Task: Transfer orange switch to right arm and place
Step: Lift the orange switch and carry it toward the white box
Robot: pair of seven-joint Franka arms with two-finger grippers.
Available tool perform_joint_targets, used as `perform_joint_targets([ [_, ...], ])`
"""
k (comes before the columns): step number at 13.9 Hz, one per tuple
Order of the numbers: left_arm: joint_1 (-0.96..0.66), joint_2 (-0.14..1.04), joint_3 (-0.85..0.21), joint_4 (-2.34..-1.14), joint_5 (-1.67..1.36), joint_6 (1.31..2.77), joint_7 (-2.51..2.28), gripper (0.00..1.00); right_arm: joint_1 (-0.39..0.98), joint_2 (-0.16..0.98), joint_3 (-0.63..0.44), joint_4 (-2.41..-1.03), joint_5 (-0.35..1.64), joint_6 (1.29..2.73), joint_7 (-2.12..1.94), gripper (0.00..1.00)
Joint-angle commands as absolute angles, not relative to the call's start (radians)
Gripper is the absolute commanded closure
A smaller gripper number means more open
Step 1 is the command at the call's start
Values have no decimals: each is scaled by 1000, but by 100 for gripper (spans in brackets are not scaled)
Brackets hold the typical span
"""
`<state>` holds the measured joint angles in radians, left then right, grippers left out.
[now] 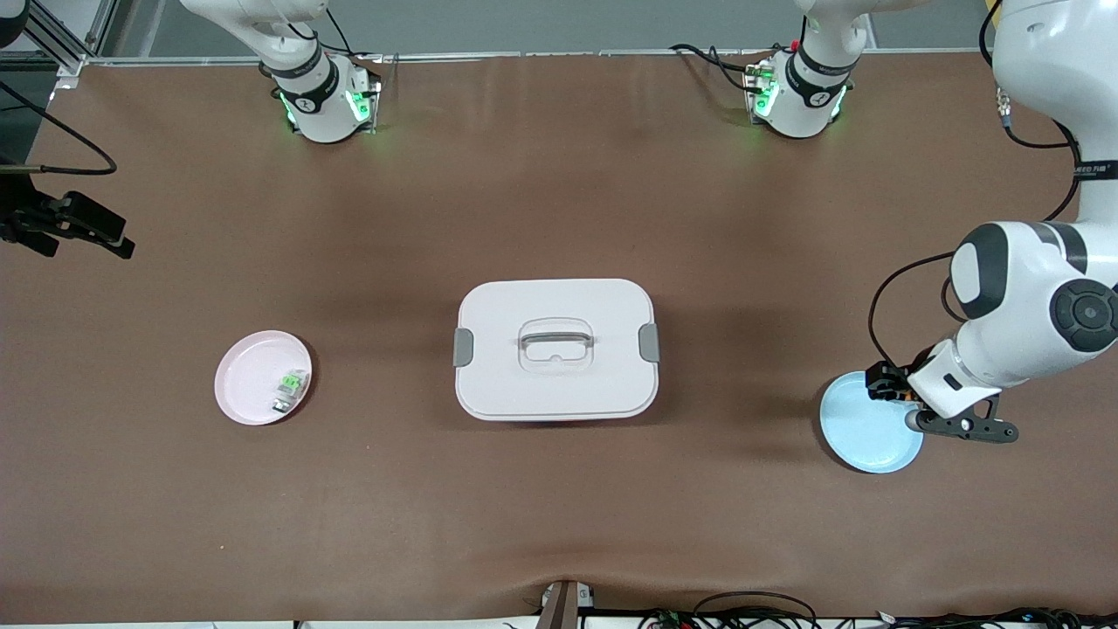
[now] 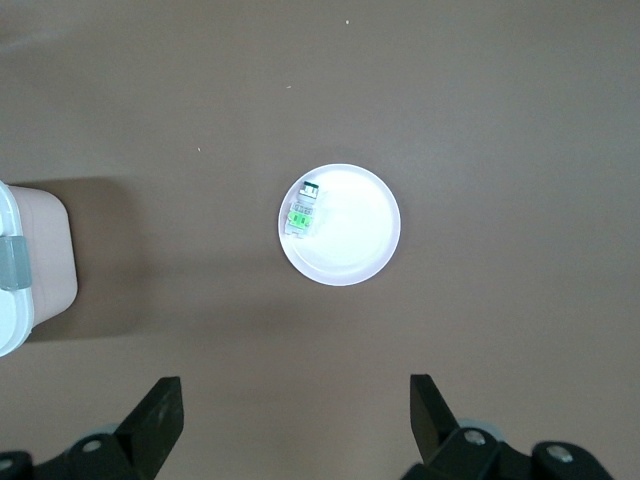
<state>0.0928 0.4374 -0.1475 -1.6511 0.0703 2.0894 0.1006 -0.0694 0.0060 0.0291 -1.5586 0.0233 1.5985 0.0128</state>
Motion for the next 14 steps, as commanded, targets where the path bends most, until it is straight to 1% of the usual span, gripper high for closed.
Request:
perform_joint_targets([
  [1,95,368,-155,-1671,-4,2005,104,100,-80,-15,35,-1575,23,1603,11,0],
  [3,89,328,-159,-1669,-55,1939,85,100,-83,-15,32,-1566,23,1600,12,0],
  [5,89,293,-189,-1661,-84,1873,2,100,-83,-15,32,-1566,23,1600,14,0],
  [9,89,287,-287,-1556,-100,1644,-208,100,-81,-15,32,-1566,23,1592,11,0],
  [11,89,287,-327,-1510,-156,1559,-305,100,-80,-15,34,-1563,25,1591,14,0],
  [14,89,287,-383,-1490,-254,1531,-493,100,-77,-17,37,-1556,25,1589,3,0],
])
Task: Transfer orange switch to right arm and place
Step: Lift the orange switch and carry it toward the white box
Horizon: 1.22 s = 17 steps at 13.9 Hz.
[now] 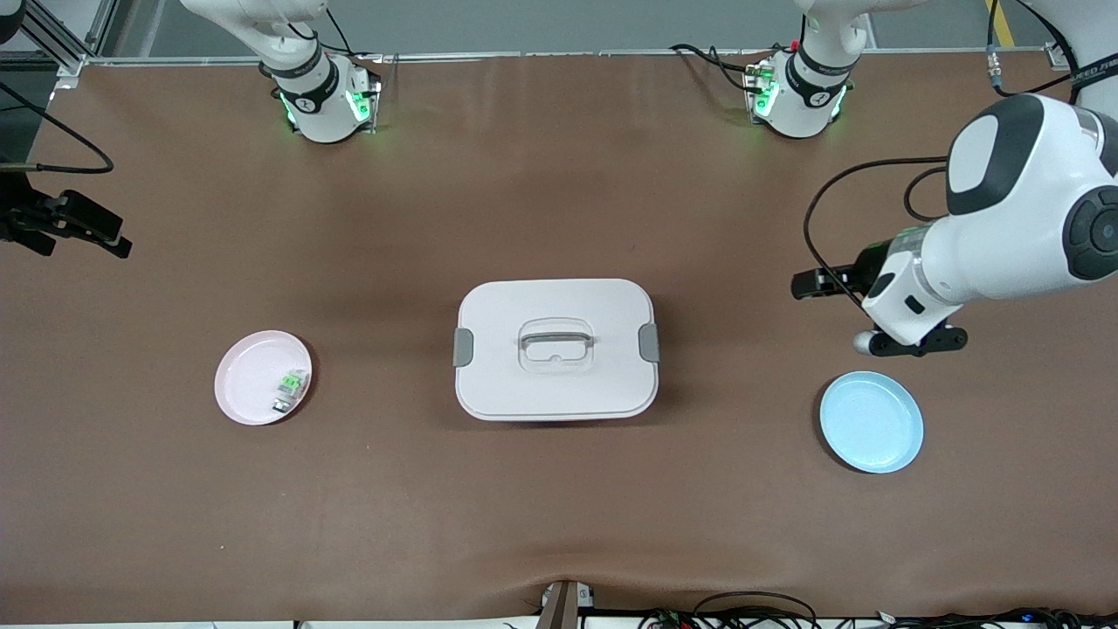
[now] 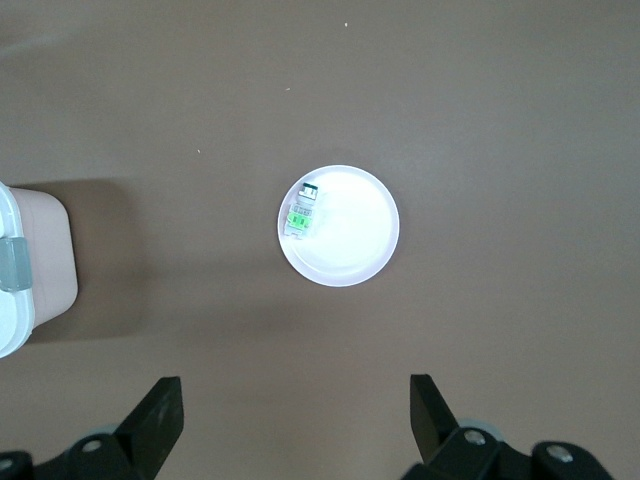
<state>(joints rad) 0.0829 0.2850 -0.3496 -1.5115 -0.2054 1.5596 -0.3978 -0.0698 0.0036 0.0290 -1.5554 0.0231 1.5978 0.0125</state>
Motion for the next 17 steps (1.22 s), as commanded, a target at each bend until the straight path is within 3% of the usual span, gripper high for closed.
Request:
perform_joint_targets([
  [1,89,288,-408,-1489,-271,1531,-561,100,-77,-20,40,-1548,25,1589,3,0],
  [7,77,302,-546,-1471,-392,1535,-898,100,-75,-18,40,-1534,15,1548,5,0],
  [11,-23,371,-558,-1378,-419,1545,-1109,100,-80,-8,35,-1534,-14,1546,-26,0],
  [14,-72,402,-560,-1351,-454,1641,-1257,100,-80,6,37,-1534,-12,1529,-66,0],
  [17,-123,425,-558,-1348,-497,1758,-1388,100,-83,-5,26,-1561,203,1510,-34,0],
])
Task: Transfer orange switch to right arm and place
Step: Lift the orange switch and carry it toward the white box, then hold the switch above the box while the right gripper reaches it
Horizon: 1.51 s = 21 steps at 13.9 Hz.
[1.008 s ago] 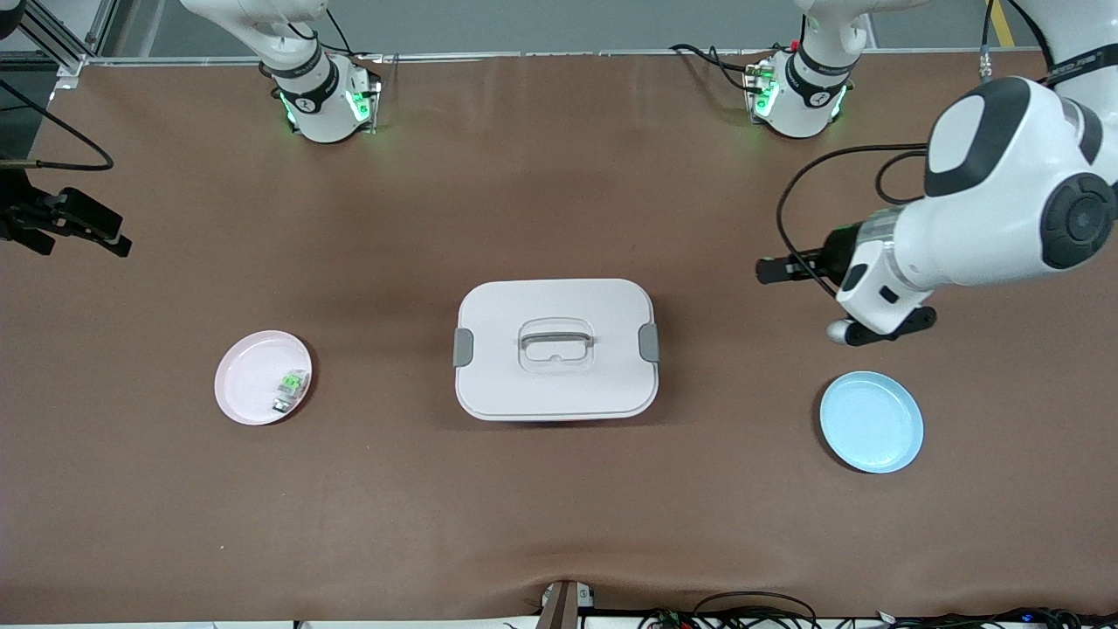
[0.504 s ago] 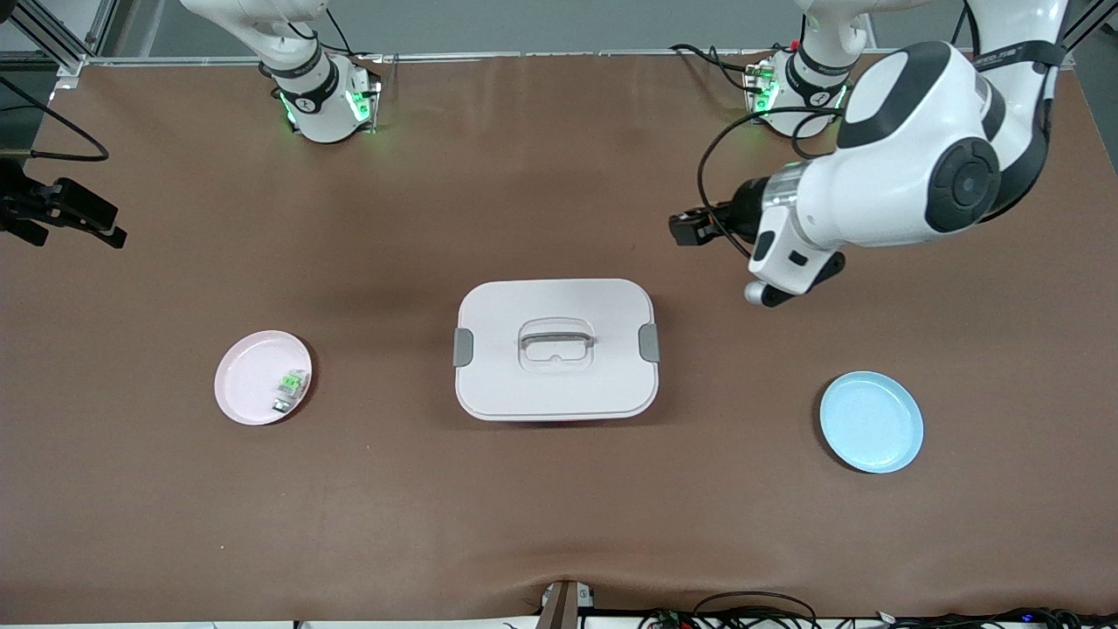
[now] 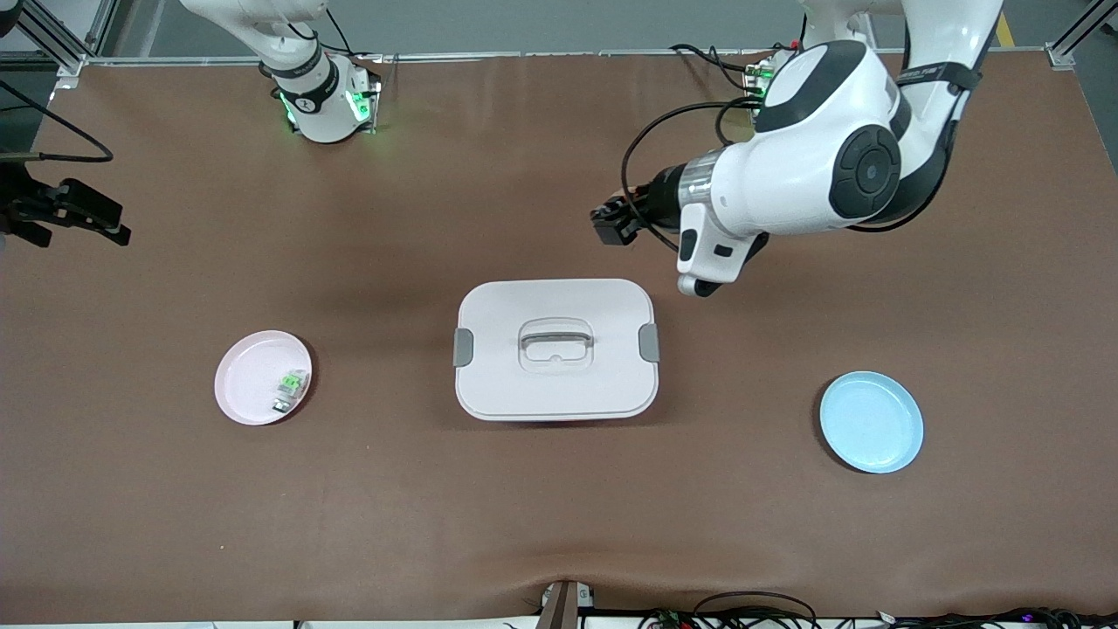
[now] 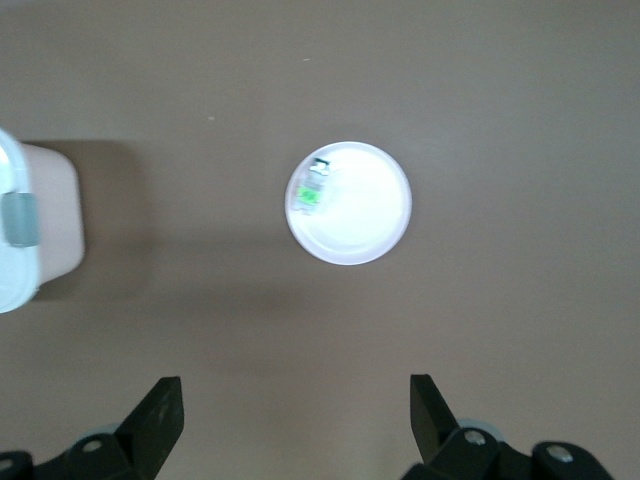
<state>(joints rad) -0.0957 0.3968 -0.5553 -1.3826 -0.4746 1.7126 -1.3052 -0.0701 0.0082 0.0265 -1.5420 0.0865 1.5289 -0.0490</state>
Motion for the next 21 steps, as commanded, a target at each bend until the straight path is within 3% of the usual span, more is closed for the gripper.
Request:
perform_joint_targets([
  [1,-136,431,-558,-1348,-497,1794,-1440,100,-83,-17,23,-1577,250,1511,76,0],
  [6,-192,459,-558,-1339,-499,1878,-1545,100,-69,-41,32,-1598,322,1493,365,0],
  [12,-244,469,-555,-1324,-497,1911,-1586,100,18,-80,34,-1624,394,1580,554,0],
  [17,-267,489,-554,-1322,-497,1974,-1638,100,115,-199,35,-1834,416,1765,635,0],
  [21,-282,492,-554,-1322,-497,1997,-1654,100,198,-251,35,-1914,429,1847,717,0],
])
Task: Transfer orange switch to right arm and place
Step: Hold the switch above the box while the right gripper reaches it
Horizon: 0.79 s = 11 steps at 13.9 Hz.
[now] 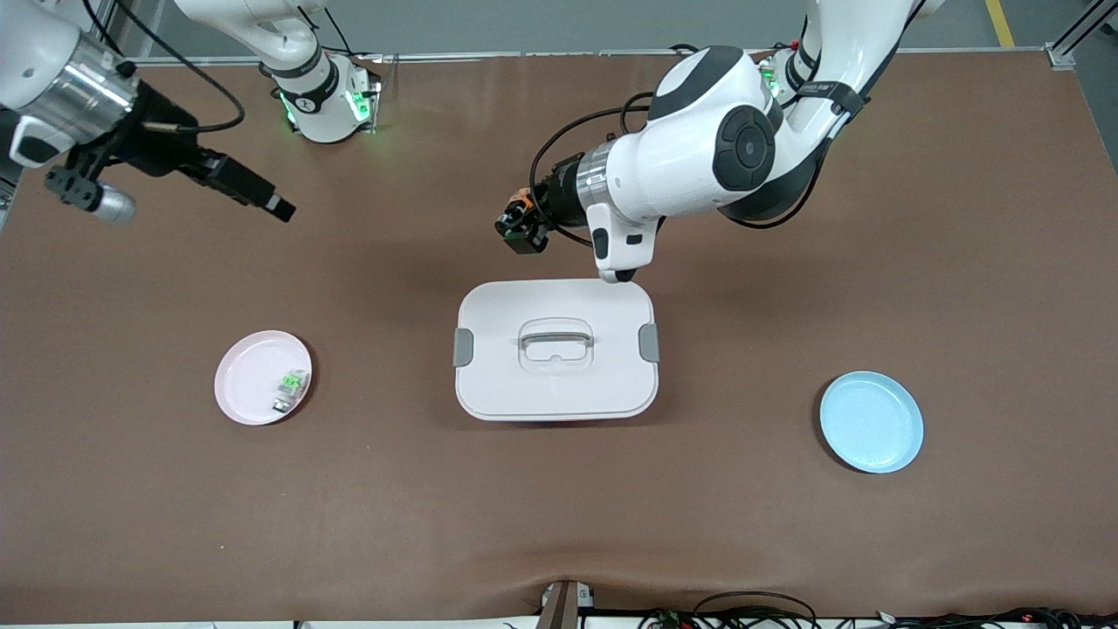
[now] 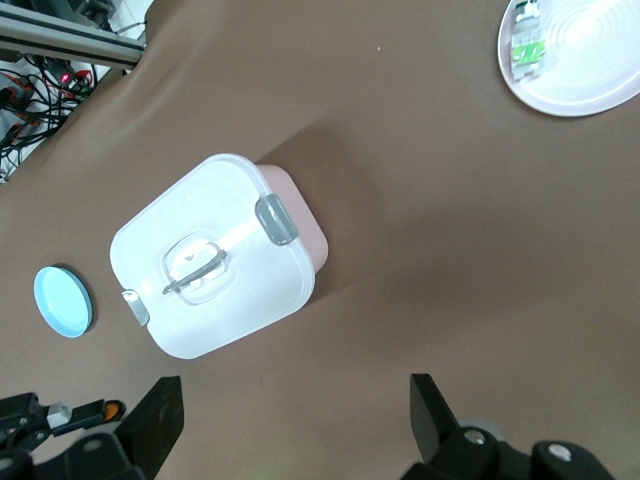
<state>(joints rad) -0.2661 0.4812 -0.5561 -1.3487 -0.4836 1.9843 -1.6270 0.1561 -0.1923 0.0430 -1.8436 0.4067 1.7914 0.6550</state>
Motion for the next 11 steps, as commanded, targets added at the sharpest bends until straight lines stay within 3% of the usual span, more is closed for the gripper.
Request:
perform_joint_targets([
  [1,-290,497,-554,-1322,-497,2000,-1663,100,228,-262,35,-1936,430,1886,757,0],
  [7,-307,511,-552,-1316,-495,2020,-1674,100,423,-268,35,-2032,425,2143,960,0],
  [11,-308,512,-552,-1316,-494,2020,-1674,100,448,-249,103,-2048,414,2252,991,0],
])
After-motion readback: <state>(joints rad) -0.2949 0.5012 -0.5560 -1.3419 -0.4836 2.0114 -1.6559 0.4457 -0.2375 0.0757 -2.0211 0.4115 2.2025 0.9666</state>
